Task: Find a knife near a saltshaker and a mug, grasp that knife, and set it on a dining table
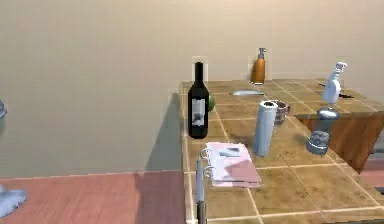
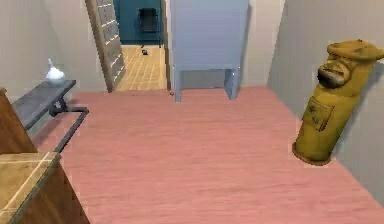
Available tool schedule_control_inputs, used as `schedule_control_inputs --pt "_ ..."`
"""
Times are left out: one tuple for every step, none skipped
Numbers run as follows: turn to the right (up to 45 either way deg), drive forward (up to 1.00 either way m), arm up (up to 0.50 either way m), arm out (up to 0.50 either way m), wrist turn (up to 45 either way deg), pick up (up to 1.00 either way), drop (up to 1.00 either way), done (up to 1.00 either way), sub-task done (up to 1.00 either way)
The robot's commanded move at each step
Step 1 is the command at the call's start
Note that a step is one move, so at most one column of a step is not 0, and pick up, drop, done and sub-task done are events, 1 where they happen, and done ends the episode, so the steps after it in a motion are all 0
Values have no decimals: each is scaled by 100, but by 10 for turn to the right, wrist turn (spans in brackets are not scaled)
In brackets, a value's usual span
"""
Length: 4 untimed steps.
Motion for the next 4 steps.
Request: schedule_control_inputs --pt "450 0 0 0 0 0 0 0 0" --pt "450 0 0 0 0 0 0 0 0" --pt "450 0 0 0 0 0 0 0 0" --pt "390 0 0 0 0 0 0 0 0"
